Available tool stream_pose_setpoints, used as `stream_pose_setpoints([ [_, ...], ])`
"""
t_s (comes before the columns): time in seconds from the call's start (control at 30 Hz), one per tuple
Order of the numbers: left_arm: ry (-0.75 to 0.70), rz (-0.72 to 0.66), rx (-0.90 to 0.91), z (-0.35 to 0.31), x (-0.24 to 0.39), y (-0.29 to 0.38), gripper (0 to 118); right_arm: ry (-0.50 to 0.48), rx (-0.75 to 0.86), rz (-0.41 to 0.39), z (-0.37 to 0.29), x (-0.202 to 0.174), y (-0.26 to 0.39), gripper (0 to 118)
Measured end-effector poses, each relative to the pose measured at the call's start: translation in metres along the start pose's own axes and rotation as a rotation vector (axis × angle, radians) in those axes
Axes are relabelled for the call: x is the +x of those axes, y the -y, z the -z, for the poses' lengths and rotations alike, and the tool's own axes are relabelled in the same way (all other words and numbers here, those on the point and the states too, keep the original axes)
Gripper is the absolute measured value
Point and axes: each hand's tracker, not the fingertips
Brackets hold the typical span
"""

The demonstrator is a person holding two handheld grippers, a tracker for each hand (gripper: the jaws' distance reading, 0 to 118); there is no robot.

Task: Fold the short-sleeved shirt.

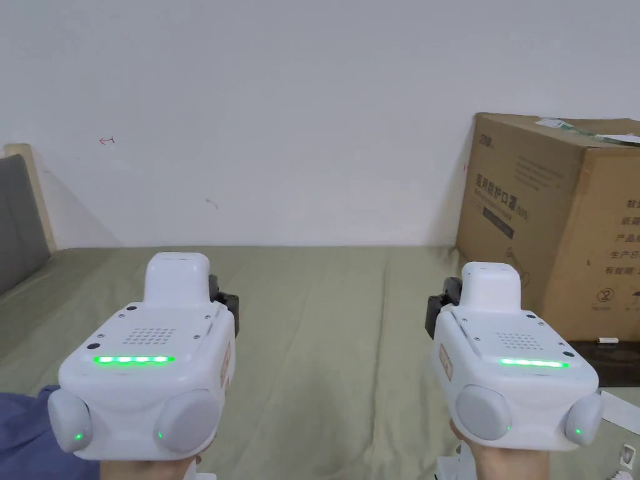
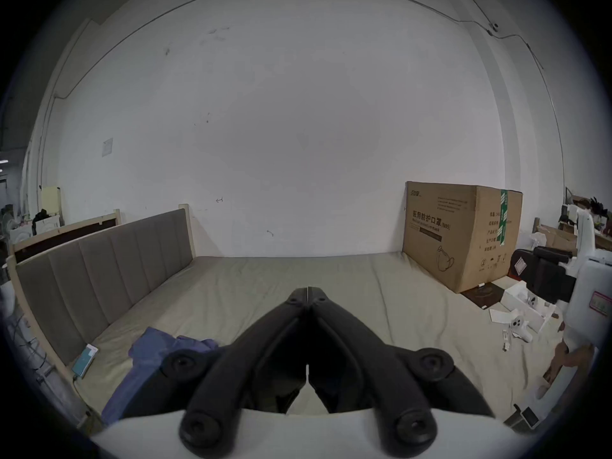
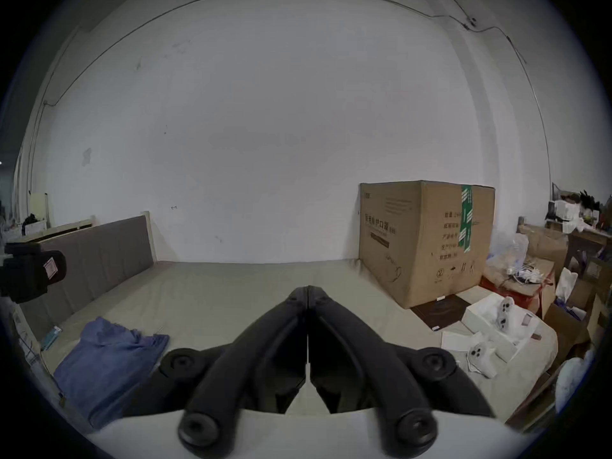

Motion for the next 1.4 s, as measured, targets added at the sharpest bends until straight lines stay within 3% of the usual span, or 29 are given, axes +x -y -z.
stream_pose_setpoints([
  [0.27, -0.076, -0.001, 0.0, -0.012, -0.03, -0.003, 0, -0.097, -0.004, -0.025, 0.005, -0.033, -0.006, 0],
  [0.67, -0.49, -0.014, -0.041, -0.1, -0.157, 0.004, 0, -0.502, -0.044, -0.052, 0.01, -0.186, -0.001, 0],
  [0.83, -0.6, -0.036, -0.075, -0.136, -0.194, 0.013, 0, -0.636, -0.094, -0.048, 0.004, -0.24, 0.007, 0],
  [1.1, -0.614, -0.088, -0.179, -0.123, -0.226, 0.032, 0, -0.702, -0.143, -0.091, 0.001, -0.28, 0.025, 0],
  [1.4, -0.453, -0.191, -0.404, -0.01, -0.256, 0.097, 0, -0.671, -0.261, -0.108, 0.031, -0.283, 0.059, 0],
])
